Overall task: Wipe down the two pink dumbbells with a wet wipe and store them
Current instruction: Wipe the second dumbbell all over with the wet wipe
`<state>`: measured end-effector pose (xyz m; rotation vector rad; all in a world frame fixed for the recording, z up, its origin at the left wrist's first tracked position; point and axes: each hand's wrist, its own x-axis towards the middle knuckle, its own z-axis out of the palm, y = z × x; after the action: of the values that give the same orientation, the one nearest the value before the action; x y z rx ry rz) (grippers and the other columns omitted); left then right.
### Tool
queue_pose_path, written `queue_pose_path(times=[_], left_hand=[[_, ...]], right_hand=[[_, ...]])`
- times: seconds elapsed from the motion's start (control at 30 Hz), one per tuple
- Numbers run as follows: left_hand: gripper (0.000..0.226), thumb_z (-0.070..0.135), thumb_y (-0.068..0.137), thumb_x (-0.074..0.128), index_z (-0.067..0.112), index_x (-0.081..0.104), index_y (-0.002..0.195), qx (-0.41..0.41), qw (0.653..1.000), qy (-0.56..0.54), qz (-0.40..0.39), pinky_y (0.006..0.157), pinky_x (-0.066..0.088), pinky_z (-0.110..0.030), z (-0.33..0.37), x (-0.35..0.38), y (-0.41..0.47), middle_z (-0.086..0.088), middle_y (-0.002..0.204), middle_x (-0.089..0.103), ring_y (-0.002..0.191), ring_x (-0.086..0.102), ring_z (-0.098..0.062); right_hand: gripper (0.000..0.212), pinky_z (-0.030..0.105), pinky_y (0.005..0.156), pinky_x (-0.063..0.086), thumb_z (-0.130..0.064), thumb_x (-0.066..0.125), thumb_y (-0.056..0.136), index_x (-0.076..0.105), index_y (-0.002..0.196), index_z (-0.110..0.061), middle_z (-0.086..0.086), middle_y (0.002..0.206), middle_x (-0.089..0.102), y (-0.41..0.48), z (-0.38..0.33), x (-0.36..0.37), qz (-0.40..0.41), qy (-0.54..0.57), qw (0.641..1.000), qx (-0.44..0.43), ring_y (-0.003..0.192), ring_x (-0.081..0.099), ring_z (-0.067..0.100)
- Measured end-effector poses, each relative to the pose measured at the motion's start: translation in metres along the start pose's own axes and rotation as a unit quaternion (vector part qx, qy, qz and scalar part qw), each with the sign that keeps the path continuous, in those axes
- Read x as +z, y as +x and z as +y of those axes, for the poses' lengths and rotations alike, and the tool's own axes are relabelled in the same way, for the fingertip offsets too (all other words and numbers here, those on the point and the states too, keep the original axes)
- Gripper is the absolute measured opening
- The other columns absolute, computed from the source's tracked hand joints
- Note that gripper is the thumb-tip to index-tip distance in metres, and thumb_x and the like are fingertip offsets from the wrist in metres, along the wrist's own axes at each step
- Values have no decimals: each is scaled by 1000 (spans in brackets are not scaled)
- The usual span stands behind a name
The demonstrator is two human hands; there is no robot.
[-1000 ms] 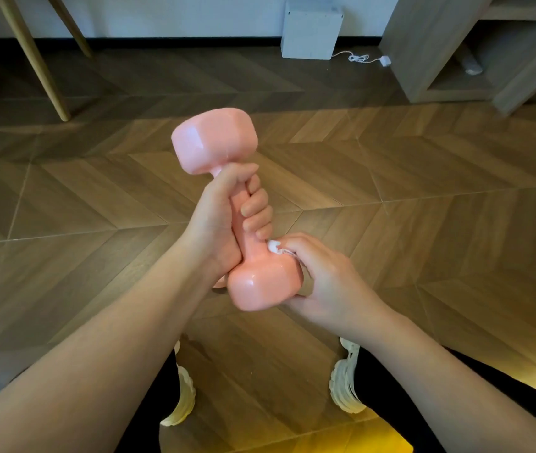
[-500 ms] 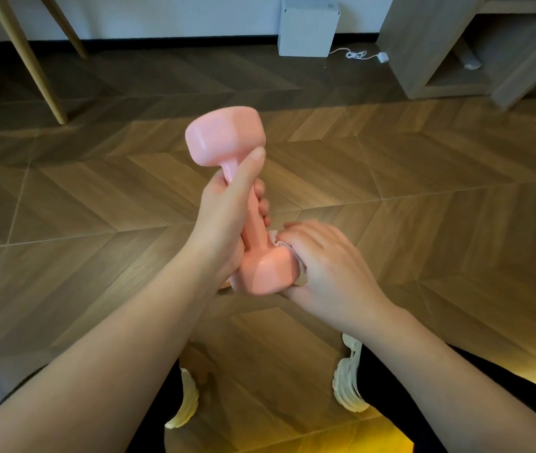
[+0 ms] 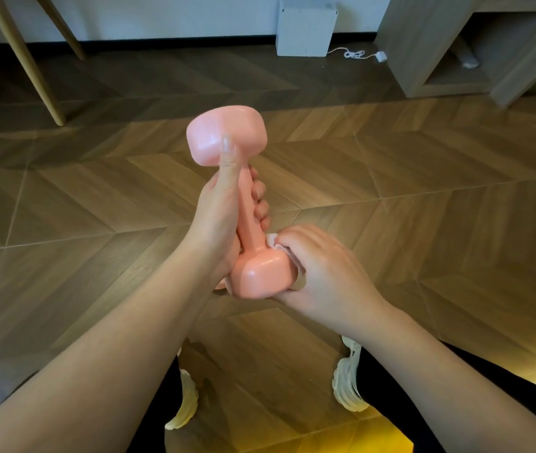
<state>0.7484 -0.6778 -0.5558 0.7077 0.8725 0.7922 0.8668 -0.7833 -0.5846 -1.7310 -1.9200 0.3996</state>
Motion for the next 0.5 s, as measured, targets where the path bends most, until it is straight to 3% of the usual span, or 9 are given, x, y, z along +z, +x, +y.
queue_pose_path(times=[0.1, 0.2, 0.27, 0.4, 0.5], left_hand=[[59, 73, 85, 50, 14, 49, 90, 3, 1000, 15, -13, 46, 37, -26, -5, 1, -1, 4, 62, 47, 47, 40, -11], [61, 76, 82, 49, 16, 51, 89, -12, 1000, -2, -20, 45, 39, -24, -3, 0, 0, 5, 62, 47, 46, 40, -11], [61, 78, 81, 48, 17, 52, 87, -24, 999, -16, -26, 46, 39, -24, -1, -2, 3, 6, 61, 47, 46, 40, -11], [66, 81, 73, 50, 16, 51, 87, -26, 998, 1, -60, 46, 39, -26, -4, -3, 0, 4, 62, 45, 46, 39, -13], [75, 82, 78, 43, 12, 55, 104, -7, 998, 51, -47, 55, 45, -32, -1, -2, 1, 1, 69, 55, 54, 48, -16]], right_hand=[[47, 37, 84, 47, -27, 81, 72, 60, 112, -13, 0, 110, 62, 3, 3, 2, -86, 30, 996, 16, 105, 55, 17], [42, 25, 70, 34, -36, 79, 68, 62, 99, -14, -3, 96, 62, -1, 4, -2, 3, -18, 1000, -1, 91, 54, 14], [43, 22, 69, 31, -40, 77, 68, 61, 98, -14, -3, 96, 62, -4, 3, -2, 41, -15, 999, -10, 89, 51, 11], [44, 28, 74, 39, -20, 81, 68, 61, 106, -9, 3, 104, 63, -4, 3, 7, -24, 28, 999, -11, 96, 56, 21], [42, 26, 72, 34, -17, 84, 63, 60, 97, -11, 1, 97, 64, -6, 6, 5, 31, -15, 999, -12, 91, 54, 19]])
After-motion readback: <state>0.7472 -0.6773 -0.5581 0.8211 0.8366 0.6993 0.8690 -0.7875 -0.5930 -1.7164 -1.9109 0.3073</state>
